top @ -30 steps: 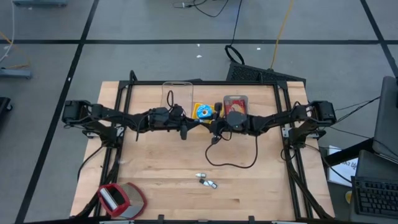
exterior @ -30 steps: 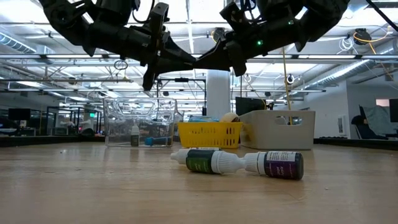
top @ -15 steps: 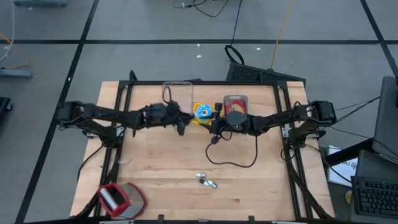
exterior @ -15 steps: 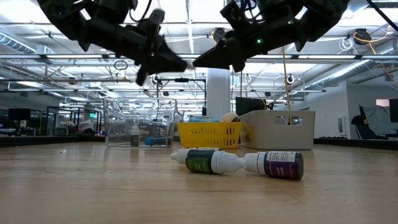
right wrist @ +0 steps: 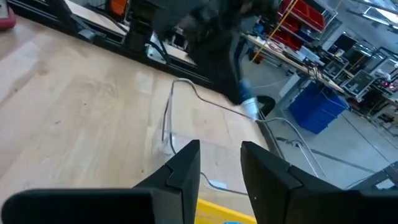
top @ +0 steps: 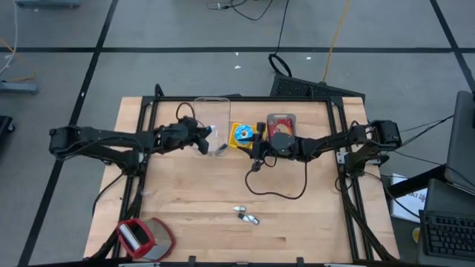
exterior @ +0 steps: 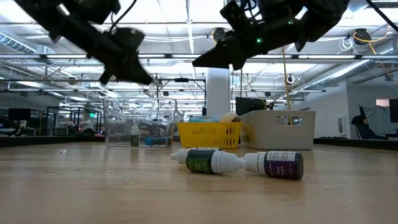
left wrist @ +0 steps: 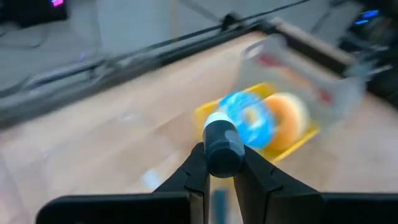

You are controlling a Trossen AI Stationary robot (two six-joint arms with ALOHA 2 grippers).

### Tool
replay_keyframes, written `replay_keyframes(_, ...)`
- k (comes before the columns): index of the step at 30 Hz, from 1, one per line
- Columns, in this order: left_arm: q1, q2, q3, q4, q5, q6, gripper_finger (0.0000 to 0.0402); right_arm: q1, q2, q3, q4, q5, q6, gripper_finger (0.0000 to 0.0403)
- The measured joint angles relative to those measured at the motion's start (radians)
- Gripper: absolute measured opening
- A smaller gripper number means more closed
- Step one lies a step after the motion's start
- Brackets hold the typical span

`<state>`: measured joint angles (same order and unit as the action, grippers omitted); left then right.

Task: Pick & Place Food Item
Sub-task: Put the dark blue food coloring bottle into the transparent bin, then put the violet food coloring bottle into the transparent bin

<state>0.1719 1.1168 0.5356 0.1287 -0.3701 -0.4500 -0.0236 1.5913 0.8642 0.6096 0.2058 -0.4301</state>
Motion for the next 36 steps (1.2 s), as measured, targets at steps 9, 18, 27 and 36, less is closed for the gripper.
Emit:
replay_keyframes(9,0.000,0.000,-0.204,0.256,0.009,-0.060,0.0046,-0.003,0.000,0.000,0.012,0.000,0.020,0.0104)
replay_keyframes(18,-0.004,0.000,-0.219,0.270,0.011,-0.075,0.0073,-0.003,0.000,0.000,0.024,-0.001,0.052,0.0103)
replay_keyframes(27,-0.004,0.000,-0.219,0.267,0.004,-0.076,0.0092,-0.003,0.000,0.000,0.037,-0.002,0.053,0.0104)
replay_keyframes(36,-0.003,0.000,-0.219,0.259,0.002,-0.023,0.0224,0.011,0.000,0.000,0.087,-0.216,0.135,0.0118)
